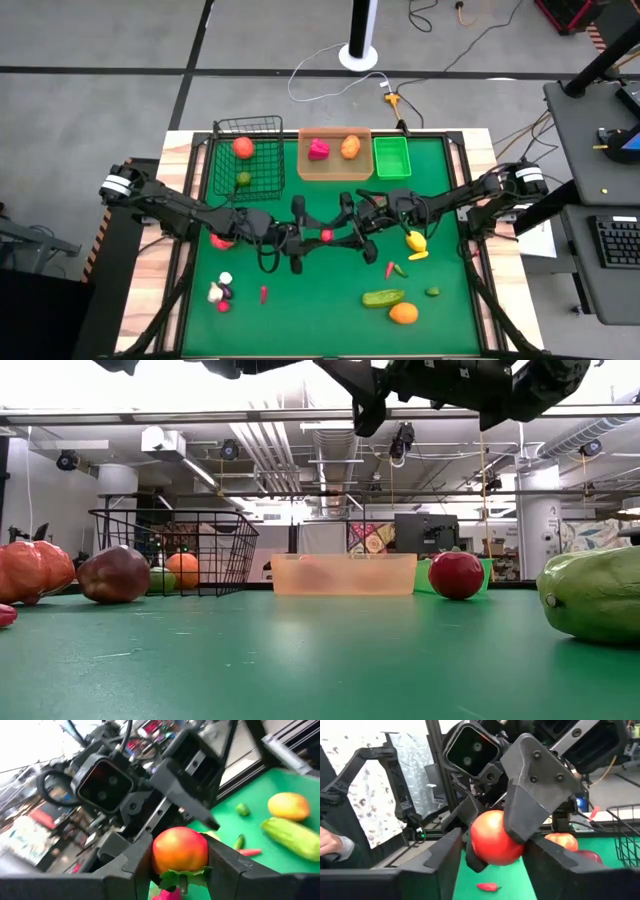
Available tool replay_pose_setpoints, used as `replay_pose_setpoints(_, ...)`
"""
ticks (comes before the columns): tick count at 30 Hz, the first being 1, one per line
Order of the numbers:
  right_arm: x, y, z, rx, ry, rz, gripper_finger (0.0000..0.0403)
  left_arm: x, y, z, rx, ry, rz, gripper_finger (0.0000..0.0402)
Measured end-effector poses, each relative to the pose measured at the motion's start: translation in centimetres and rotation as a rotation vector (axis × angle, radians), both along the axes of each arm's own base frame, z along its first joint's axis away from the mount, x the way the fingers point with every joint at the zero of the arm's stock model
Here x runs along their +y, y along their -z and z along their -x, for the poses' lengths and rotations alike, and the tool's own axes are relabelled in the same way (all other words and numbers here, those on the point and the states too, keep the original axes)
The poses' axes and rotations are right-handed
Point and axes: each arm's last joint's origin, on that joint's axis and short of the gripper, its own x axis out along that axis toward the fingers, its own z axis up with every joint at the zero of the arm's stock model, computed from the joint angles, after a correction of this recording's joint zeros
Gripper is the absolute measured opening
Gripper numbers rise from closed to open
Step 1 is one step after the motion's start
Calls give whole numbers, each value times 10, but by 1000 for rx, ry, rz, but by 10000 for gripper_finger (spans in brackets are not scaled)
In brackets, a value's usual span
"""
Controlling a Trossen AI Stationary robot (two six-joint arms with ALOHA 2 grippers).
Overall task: Sort produce into baskets
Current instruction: Put the red peach into the black wire basket
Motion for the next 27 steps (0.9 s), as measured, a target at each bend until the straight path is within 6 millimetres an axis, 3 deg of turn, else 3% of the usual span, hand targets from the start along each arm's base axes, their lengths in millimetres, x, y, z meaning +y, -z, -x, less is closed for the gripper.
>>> replay_pose_setpoints(7,-14,-4,6,99,93,-37,248,5,-4,11,73,-84,59,127)
replay_pose_setpoints(18,-27,-16,24,225,214,-25,291,17,-25,49,204,-136,91,127)
replay_pose_setpoints(27,-28,-11,26,283,251,-27,288,67,-56,82,459,-507,142,127)
